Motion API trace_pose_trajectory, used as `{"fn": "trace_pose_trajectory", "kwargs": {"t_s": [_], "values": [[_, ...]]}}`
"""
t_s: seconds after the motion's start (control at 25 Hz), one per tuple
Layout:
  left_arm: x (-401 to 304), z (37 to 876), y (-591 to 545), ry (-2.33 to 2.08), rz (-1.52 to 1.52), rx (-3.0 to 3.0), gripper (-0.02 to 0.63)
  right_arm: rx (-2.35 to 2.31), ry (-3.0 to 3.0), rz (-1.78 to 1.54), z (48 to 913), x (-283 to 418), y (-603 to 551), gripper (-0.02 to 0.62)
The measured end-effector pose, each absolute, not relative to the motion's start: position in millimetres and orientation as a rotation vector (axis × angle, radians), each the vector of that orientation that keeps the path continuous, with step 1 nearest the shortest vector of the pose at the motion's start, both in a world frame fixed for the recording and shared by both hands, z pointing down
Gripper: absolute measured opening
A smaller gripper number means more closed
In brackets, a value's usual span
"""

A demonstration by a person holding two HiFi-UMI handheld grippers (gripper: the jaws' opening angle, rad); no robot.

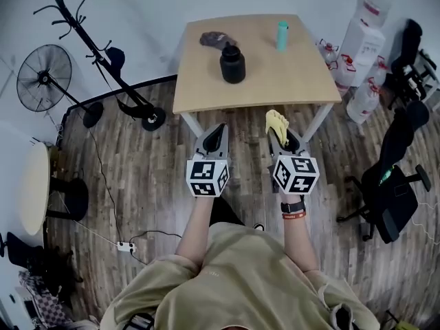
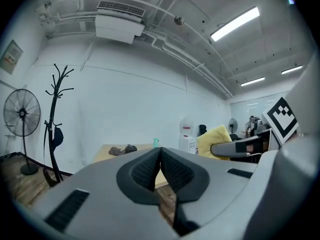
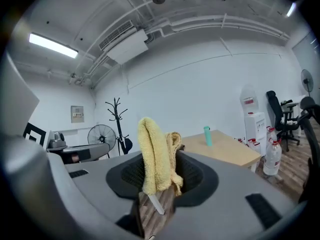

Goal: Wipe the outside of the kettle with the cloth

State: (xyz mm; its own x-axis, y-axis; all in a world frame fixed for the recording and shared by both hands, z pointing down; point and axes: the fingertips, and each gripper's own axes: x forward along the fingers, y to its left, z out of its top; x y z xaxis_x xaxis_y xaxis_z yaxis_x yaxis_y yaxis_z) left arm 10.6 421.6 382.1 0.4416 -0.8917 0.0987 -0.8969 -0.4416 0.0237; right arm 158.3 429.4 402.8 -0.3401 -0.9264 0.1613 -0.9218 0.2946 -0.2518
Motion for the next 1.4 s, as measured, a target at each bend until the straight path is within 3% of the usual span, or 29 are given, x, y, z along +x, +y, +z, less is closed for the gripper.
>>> {"fn": "trace_pose_trajectory", "kwargs": {"t_s": [0.88, 1.4], "values": [[-92, 377, 23, -1.379, 0.124, 2.719, 0.025, -1.912, 2.401, -0.623, 404, 16, 48, 0.153], [-114, 429, -99, -1.165, 0.163, 2.729, 0.025, -2.003, 2.286, -0.871, 474, -24, -58, 0.163]]}}
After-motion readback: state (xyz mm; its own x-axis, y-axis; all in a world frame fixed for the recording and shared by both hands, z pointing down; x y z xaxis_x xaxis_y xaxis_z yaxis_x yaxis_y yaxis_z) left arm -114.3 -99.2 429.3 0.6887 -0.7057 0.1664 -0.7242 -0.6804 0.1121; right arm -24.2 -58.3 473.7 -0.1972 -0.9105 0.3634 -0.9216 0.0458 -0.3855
